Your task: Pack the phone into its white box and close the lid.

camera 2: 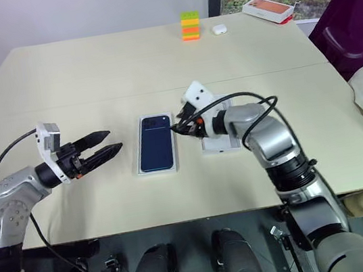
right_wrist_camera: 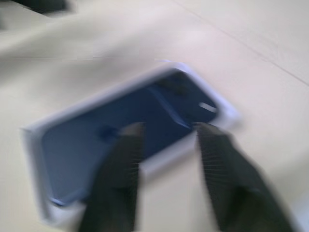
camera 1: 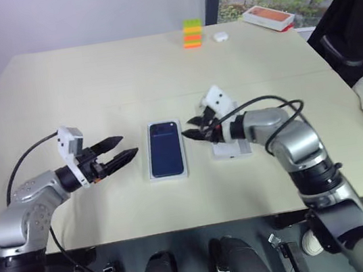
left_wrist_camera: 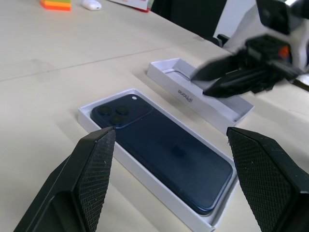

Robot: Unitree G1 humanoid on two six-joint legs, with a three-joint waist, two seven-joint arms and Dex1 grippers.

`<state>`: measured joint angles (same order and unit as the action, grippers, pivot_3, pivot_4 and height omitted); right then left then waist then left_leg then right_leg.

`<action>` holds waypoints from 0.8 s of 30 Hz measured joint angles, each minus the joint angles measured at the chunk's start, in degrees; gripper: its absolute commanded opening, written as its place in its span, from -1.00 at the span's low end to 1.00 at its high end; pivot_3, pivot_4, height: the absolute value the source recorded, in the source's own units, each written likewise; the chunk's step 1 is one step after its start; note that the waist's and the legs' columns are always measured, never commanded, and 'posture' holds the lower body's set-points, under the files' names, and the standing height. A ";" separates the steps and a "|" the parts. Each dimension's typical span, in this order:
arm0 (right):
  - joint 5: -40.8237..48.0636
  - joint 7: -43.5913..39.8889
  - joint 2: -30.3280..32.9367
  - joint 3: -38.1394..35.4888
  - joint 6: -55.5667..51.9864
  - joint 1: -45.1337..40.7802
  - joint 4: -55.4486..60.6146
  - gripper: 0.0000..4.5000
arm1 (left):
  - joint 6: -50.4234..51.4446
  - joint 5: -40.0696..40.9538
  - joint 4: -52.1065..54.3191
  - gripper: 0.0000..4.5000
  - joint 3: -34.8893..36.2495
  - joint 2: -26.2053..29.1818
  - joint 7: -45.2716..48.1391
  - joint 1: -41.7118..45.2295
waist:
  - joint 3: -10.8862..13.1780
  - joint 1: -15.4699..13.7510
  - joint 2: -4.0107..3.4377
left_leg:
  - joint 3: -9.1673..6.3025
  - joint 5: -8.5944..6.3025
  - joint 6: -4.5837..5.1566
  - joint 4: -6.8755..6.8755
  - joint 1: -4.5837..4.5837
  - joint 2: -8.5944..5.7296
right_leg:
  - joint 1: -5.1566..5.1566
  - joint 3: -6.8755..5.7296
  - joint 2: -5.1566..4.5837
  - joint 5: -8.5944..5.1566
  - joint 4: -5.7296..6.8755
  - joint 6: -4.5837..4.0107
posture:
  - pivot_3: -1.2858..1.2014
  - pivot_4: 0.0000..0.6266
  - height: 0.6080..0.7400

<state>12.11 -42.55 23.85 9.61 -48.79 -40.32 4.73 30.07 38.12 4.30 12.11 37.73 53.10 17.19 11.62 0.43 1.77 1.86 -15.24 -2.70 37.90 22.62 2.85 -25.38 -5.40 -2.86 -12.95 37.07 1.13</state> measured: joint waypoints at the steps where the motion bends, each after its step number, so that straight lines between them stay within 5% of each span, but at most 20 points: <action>1: -0.11 0.80 0.36 -0.23 -1.06 -0.42 -0.02 0.79 | -3.11 -2.02 -1.49 0.73 -0.60 0.00 0.71 0.98 | 0.00 0.02 0.00 | 0.03 0.00 0.00 0.00 0.01 0.00 | -0.02 -0.01 0.00 0.00 0.00 0.00 | 0.03 -0.52 1.00; 2: -0.12 1.41 0.55 -0.56 -1.69 -0.74 -0.03 0.99 | -5.30 -3.37 -2.47 0.73 -1.04 -0.02 1.35 1.50 | 0.00 0.05 0.00 | 0.03 0.00 0.00 0.00 0.01 0.00 | -0.02 -0.01 0.00 0.00 0.00 0.00 | 0.03 -0.52 1.00; 24: 4.20 16.70 -1.93 -10.09 -35.21 -8.57 -1.28 0.99 | -10.74 -3.92 -9.04 0.73 -0.66 -3.07 7.18 4.95 | 0.00 0.22 0.00 | 0.04 -0.02 0.04 -0.01 0.08 0.05 | -0.07 0.04 0.02 0.03 0.00 -0.03 | 0.03 -0.52 1.00</action>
<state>16.31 -25.86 21.92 -0.47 -84.00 -48.89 3.45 19.33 34.20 -4.74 11.45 34.66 60.27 22.13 11.62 0.65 1.76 1.90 -15.26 -2.66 37.90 22.70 2.90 -25.45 -5.36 -2.84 -12.92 37.07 1.10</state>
